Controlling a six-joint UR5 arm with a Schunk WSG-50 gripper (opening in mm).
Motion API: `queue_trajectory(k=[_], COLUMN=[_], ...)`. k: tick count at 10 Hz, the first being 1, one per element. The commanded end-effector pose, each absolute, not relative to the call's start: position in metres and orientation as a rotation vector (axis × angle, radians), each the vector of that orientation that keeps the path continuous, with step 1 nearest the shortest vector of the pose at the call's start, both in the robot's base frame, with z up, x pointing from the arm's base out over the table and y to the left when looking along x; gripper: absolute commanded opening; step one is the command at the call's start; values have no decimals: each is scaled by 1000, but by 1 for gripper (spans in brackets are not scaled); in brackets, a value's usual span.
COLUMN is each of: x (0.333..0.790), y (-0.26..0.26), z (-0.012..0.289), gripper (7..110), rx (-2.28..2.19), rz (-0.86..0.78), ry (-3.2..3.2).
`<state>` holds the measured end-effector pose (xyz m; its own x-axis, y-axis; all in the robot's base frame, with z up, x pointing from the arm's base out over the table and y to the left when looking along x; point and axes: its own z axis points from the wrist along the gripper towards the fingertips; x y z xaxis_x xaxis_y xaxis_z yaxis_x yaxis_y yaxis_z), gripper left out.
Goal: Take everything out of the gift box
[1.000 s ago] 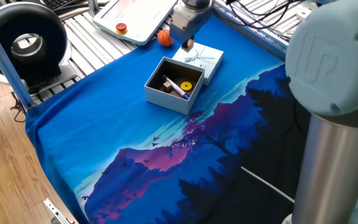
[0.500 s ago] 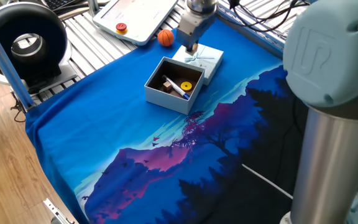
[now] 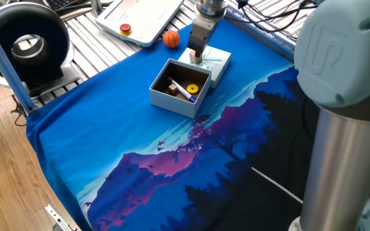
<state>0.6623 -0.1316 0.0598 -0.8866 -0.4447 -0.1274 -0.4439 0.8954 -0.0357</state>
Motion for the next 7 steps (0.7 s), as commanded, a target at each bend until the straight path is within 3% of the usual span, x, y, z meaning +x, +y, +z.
queue_trajectory(k=[1,2,4,5,7], x=[642,637,620,623,631], y=[-127,-126,-88,-67,-31], z=[75,109,149,151,102], gripper=[44,44,44,44,44], rx=[-704,-642,-580,-510,-266], rz=[28,-69,-66,-48,-6], ry=[3003,3040,3097,3100,3091])
